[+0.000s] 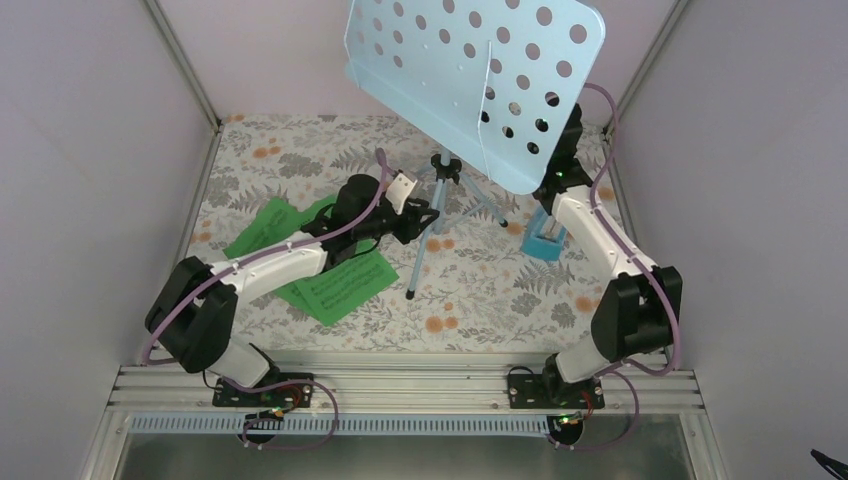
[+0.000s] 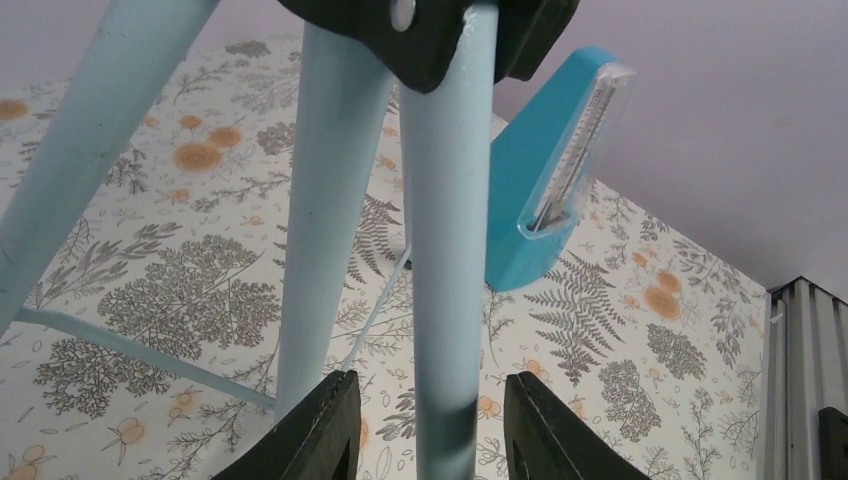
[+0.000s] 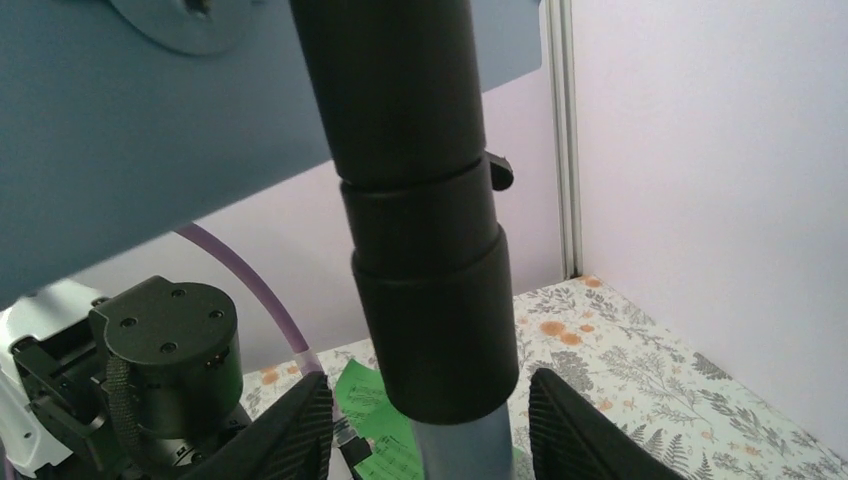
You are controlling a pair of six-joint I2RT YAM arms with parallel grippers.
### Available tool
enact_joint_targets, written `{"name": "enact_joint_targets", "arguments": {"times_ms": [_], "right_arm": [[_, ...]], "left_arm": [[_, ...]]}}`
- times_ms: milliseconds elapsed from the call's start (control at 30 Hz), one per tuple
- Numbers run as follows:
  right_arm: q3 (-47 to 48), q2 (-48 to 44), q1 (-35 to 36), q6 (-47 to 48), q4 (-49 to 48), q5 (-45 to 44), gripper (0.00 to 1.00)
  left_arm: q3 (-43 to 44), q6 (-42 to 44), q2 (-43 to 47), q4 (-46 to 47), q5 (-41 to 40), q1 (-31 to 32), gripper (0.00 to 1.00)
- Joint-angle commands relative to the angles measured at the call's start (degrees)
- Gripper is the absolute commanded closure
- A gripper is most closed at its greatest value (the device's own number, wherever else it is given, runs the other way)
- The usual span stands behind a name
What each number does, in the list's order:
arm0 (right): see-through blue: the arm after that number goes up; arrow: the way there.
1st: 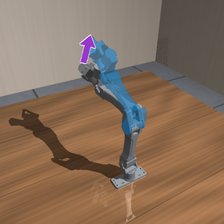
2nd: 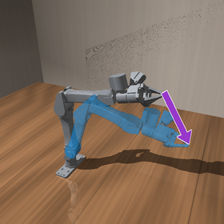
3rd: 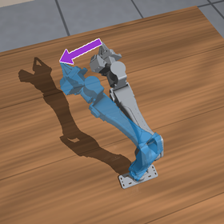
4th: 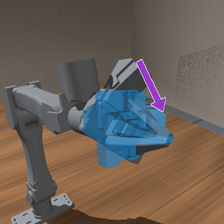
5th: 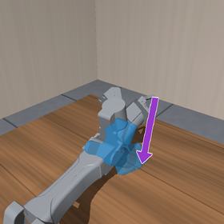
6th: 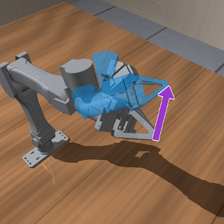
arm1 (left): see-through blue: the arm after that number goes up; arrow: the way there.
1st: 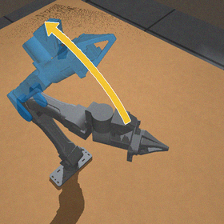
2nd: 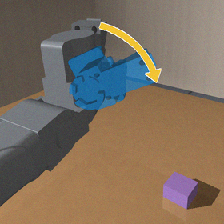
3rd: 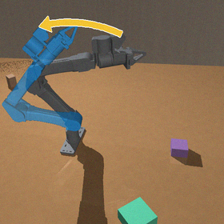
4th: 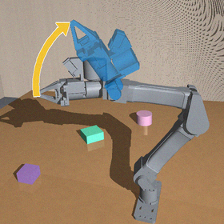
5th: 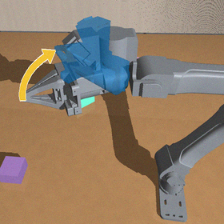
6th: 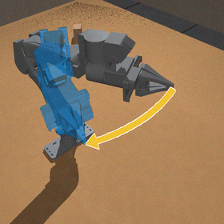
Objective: Pack up the instrument practice props
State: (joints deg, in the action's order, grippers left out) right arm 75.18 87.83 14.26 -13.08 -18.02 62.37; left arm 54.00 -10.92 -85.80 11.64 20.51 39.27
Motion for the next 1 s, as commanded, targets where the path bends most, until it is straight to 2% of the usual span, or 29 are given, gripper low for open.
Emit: {"name": "enact_joint_targets", "arguments": {"times_ms": [0,167,467,767,967], "right_arm": [[1.81,0.98,0.74,2.92,2.35,0.87,0.56],[1.94,1.43,0.94,4.04,3.06,0.12,0.68],[2.78,2.63,1.56,7.12,6.00,-1.41,0.74],[2.11,1.94,1.84,8.13,5.35,-1.73,0.96],[0.40,0.15,2.21,7.85,3.21,-2.35,0.96]], "left_arm": [[1.46,0.98,-0.77,1.02,-0.58,0.02,0.63],[1.72,1.23,-1.44,1.23,-0.05,0.02,0.67],[2.16,1.60,-2.53,1.36,0.27,0.02,0.71],[2.58,1.94,-3.07,1.37,0.26,0.02,0.91],[2.80,2.02,-3.02,1.45,0.13,0.02,0.98]]}}
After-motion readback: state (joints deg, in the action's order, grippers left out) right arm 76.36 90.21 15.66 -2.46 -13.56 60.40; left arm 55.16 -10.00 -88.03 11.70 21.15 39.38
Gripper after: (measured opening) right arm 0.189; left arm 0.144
